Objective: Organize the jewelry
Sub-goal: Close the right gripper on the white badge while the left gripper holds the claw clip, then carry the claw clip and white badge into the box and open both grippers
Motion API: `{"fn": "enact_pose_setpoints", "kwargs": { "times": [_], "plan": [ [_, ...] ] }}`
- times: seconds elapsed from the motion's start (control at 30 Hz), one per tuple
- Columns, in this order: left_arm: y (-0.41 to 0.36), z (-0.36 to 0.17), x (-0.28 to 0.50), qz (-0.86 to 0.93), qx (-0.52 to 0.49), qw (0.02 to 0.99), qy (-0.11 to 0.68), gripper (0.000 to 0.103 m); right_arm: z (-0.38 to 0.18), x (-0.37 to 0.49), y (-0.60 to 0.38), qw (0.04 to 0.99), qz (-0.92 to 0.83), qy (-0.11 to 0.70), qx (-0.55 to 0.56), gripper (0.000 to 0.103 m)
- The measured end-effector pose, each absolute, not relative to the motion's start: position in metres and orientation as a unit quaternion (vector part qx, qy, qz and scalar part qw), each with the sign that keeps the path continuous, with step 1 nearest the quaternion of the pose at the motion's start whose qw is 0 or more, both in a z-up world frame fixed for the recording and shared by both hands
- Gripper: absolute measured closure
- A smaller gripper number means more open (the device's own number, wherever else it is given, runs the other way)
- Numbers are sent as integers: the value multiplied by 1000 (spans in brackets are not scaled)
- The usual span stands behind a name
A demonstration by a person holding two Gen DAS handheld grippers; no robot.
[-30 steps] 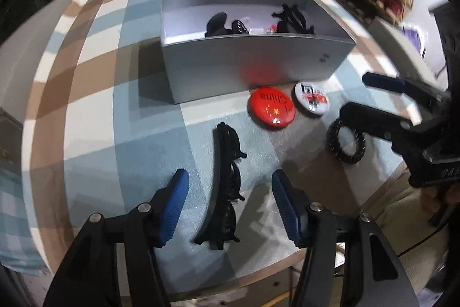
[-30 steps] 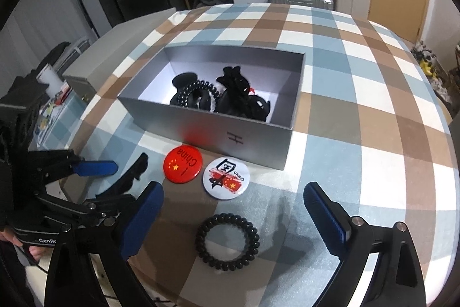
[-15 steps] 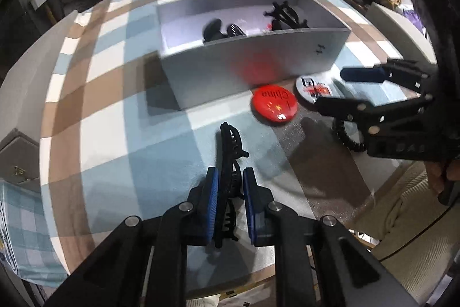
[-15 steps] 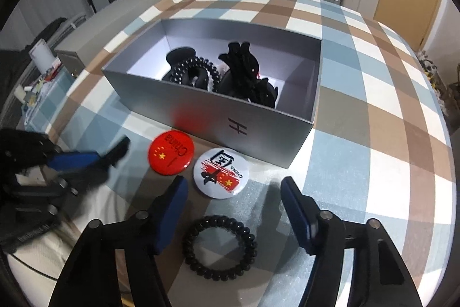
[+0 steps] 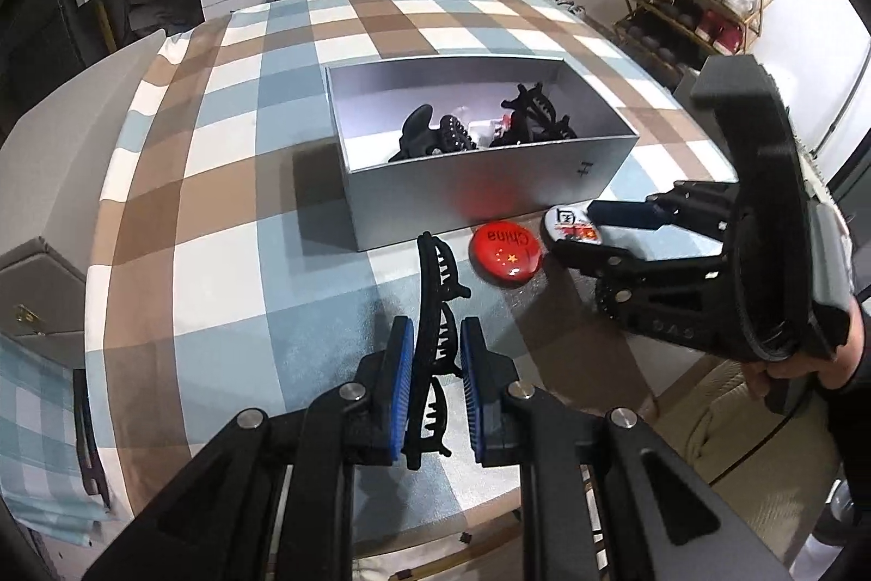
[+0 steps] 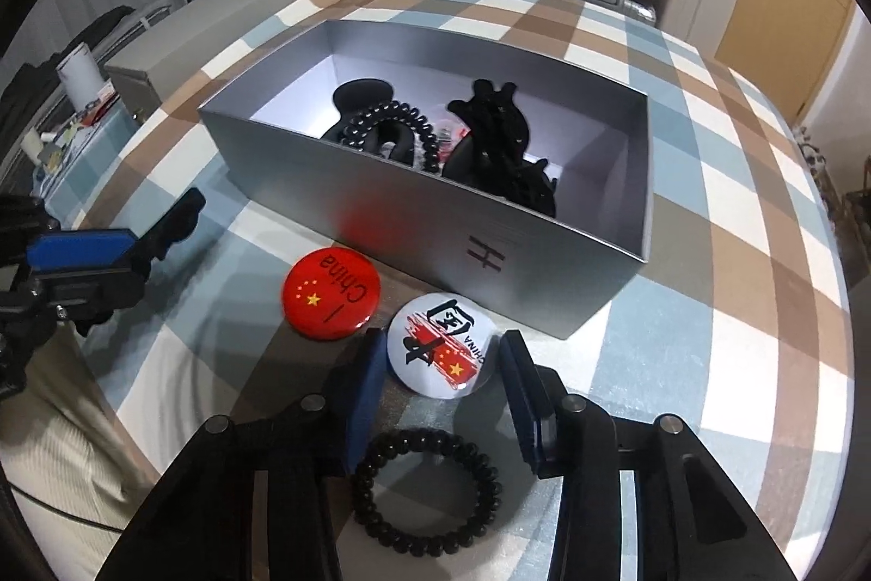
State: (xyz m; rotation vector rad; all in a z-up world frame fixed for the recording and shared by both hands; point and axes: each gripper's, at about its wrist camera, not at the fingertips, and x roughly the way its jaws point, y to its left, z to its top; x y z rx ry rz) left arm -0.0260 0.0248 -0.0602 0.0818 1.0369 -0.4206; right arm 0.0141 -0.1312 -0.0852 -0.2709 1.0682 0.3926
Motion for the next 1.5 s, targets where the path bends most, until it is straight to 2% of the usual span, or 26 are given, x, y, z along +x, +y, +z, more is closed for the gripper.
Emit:
{"fn": "enact_pose_setpoints", "kwargs": {
  "times": [0.27, 0.57, 0.83, 1.2, 1.5],
  "plan": [
    [31, -54, -26, -201, 20, 851, 485, 91, -82, 9, -131, 833, 193, 502, -130, 62],
    [44, -32, -31, -207, -12, 866, 456, 91, -52, -4, -147, 847, 234, 474, -59, 62],
    [24, -8, -12, -202, 14, 883, 423, 91, -12, -14, -159, 871, 275, 408, 7, 62],
    [-20, -10, 38, -220, 67, 873, 429, 91, 12, 37, -167, 884, 239, 402, 0, 62],
    [-31, -20, 53, -234, 87, 868, 429, 91, 0, 69, -173, 887, 223, 403, 12, 62]
  ]
}}
